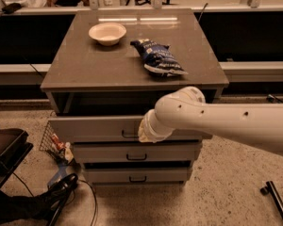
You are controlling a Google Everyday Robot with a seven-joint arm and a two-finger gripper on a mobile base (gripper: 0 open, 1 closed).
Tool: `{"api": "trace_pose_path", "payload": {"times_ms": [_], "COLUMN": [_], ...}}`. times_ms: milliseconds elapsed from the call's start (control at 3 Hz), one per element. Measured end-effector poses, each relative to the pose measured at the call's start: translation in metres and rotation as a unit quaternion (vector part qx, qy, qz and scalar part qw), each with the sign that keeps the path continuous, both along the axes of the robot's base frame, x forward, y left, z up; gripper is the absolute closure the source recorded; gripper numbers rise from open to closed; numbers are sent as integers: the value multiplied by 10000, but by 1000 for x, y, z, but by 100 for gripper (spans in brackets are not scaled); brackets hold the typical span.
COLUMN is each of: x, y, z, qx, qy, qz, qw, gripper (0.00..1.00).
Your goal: Close top drawer
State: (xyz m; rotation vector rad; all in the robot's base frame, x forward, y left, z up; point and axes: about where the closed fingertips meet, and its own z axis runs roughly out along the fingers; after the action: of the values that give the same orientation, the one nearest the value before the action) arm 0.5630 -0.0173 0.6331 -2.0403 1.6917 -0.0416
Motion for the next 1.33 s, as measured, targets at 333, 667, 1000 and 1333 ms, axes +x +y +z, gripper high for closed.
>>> {"api": "trace_pose_path", "payload": {"times_ms": [333,667,1000,1333], "x": [0,27,29,43], "y": [0,-8,-8,-12], "z": [0,-6,-6,-7], "qx": [0,73,77,117], "qy": [0,-16,-17,-4], "qz": [0,-89,-94,-121], "qw": [10000,9999,9999,9999], "gripper": [100,100,100,100]}}
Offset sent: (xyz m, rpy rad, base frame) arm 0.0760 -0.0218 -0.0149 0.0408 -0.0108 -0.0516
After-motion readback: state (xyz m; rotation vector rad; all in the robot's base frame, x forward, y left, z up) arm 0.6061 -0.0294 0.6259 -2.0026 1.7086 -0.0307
